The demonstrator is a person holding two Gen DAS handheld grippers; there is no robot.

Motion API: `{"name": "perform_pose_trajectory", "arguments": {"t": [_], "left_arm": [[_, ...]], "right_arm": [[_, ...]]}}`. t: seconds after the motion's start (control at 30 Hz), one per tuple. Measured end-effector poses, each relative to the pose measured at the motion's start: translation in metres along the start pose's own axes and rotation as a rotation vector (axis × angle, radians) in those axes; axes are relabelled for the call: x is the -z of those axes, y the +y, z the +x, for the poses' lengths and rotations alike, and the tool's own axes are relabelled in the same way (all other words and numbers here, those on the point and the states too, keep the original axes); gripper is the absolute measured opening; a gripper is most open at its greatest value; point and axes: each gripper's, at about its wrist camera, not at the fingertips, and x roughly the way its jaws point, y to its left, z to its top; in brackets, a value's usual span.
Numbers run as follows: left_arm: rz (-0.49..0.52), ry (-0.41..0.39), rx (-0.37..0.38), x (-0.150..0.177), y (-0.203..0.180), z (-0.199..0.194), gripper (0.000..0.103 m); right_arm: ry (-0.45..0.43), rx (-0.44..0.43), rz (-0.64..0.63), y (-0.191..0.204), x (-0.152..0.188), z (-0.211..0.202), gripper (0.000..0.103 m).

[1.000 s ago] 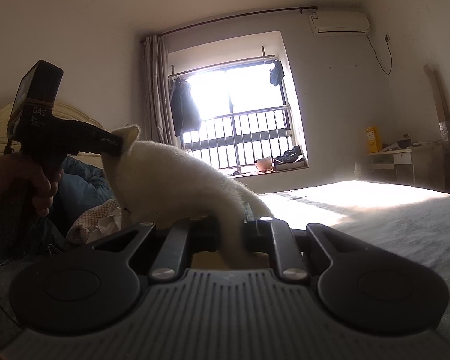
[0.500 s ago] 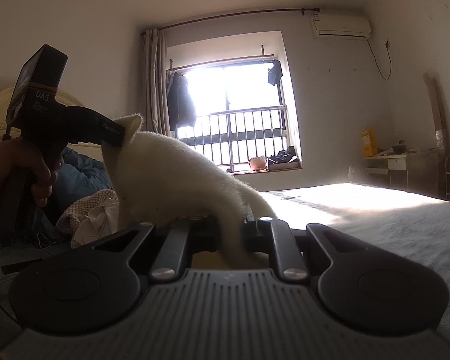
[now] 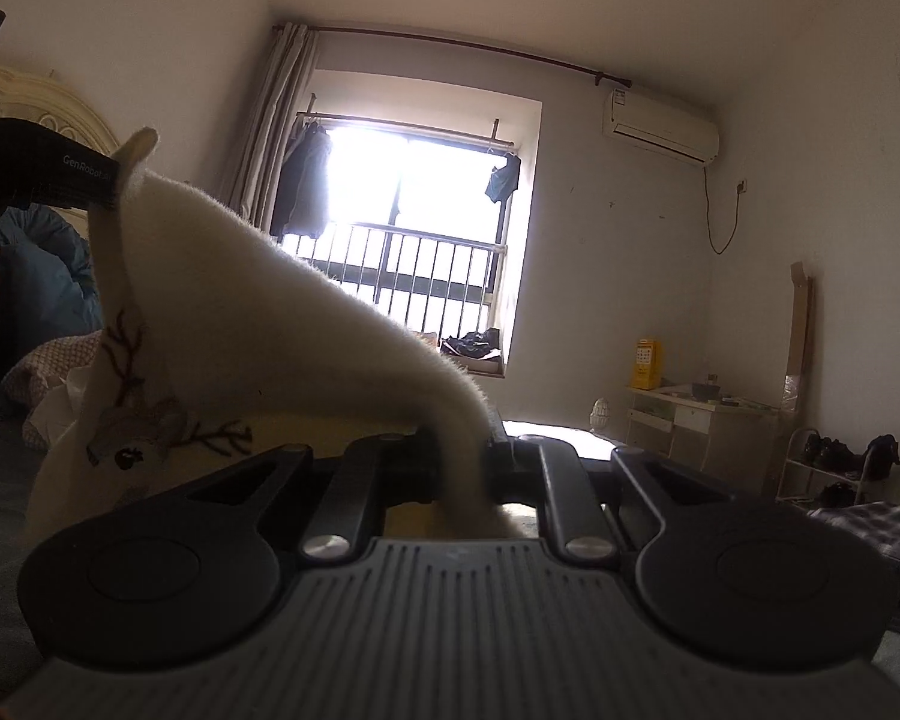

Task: Fold clothes
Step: 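Raise both grippers high, holding the cream sweater up and shaking it out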

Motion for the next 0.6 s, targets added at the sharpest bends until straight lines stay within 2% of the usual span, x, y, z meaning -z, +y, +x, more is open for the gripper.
{"name": "perform_pose_trajectory", "arguments": {"t": [0.27, 0.6], "left_arm": [[-0.046, -0.135, 0.013, -0.042, 0.012, -0.024, 0.010], [0.014, -0.297, 0.007, -0.117, -0.002, -0.069, 0.010]], "right_arm": [[-0.078, -0.012, -0.037, -0.007, -0.063, 0.008, 0.011], [-0.264, 0.007, -0.075, -0.010, -0.149, -0.005, 0.011]]}}
